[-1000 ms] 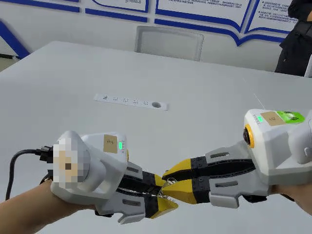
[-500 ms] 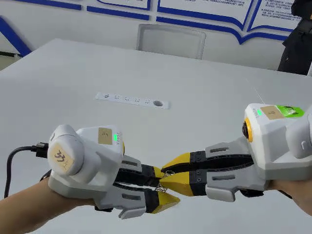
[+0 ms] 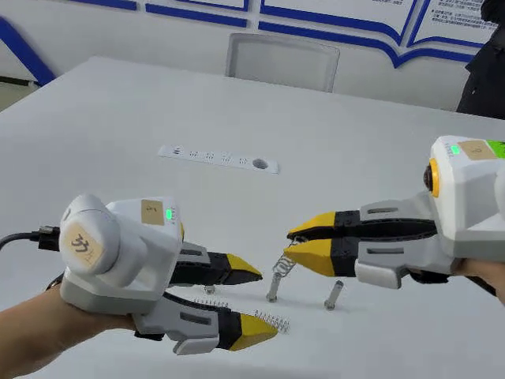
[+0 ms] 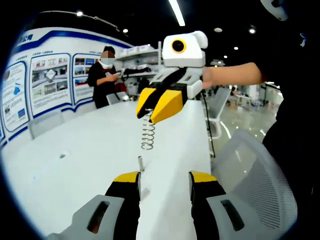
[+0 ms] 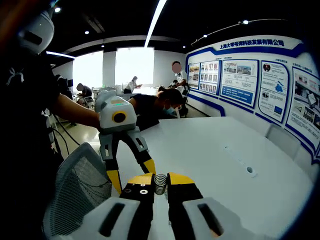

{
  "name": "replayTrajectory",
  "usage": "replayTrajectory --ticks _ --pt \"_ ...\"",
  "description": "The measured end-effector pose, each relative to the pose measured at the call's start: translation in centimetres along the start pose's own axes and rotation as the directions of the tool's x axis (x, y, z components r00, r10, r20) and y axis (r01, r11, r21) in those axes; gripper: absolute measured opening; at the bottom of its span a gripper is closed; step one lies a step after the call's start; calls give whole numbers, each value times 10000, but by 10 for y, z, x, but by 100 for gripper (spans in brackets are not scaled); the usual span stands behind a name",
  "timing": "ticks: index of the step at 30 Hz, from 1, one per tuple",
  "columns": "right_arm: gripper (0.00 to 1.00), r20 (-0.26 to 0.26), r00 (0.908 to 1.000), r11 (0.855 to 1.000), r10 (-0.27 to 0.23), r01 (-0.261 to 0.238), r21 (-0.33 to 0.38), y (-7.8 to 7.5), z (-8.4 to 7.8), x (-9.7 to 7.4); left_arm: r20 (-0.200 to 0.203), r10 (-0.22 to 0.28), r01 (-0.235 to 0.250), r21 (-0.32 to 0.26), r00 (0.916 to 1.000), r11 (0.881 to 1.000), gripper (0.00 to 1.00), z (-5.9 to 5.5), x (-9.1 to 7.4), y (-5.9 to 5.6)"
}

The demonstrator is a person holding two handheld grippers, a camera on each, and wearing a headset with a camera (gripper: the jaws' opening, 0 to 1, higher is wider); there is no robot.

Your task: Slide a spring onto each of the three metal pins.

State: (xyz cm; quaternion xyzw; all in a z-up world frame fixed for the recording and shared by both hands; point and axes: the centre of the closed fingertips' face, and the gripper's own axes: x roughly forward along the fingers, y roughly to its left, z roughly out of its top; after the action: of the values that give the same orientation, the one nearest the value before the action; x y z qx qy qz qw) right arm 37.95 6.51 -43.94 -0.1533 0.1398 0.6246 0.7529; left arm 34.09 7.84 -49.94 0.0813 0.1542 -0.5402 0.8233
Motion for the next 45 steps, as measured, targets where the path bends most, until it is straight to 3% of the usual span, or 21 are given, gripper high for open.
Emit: replayTrajectory --ticks 4,8,14,17,23,29,32,35,38,40,45 --pt "10 -215 9933 9933 -1139 1143 179 -31 -10 -13 191 243 -241 -115 9995 9996 45 2 -9 7" --pt "10 -488 9740 9744 -2211 2227 308 -61 -23 -27 125 658 -655 -237 9978 9976 49 -2 -21 19" --pt "10 -857 9588 9599 -2707 2756 506 -79 -42 -35 80 1141 -1136 -520 9934 9922 55 -7 -34 33" --pt "10 -1188 9465 9513 -3000 3061 371 -87 -56 -36 33 1335 -1331 -619 9910 9892 59 -11 -41 40" --pt "10 -1735 9329 9427 -3156 3291 547 -95 -84 -32 -293 1526 -1547 -895 9879 9839 66 -27 -52 45" --pt "10 -2101 9278 9392 -3082 3319 881 -97 -108 -24 -675 1625 -1703 -1332 9844 9763 76 -43 -68 51" --pt "10 -2095 9299 9299 -3022 3359 1498 -96 -116 -19 -848 1921 -2024 -1372 9777 9696 78 -49 -76 58" --pt "10 -2326 9224 9284 -3084 3451 1375 -97 -125 -17 -1005 2224 -2357 -1488 9698 9604 79 -56 -81 65" --pt "10 -2418 9216 9280 -3035 3435 1444 -97 -130 -14 -974 2438 -2574 -1681 9649 9516 80 -58 -82 69" --pt "10 -2511 9207 9288 -2988 3410 1452 -96 -133 -12 -1092 2771 -2908 -1404 9546 9464 81 -60 -82 74" --pt "11 -2702 9174 9303 -2921 3381 1424 -95 -139 -9 -1229 2830 -2987 -1370 9512 9445 84 -63 -82 75"
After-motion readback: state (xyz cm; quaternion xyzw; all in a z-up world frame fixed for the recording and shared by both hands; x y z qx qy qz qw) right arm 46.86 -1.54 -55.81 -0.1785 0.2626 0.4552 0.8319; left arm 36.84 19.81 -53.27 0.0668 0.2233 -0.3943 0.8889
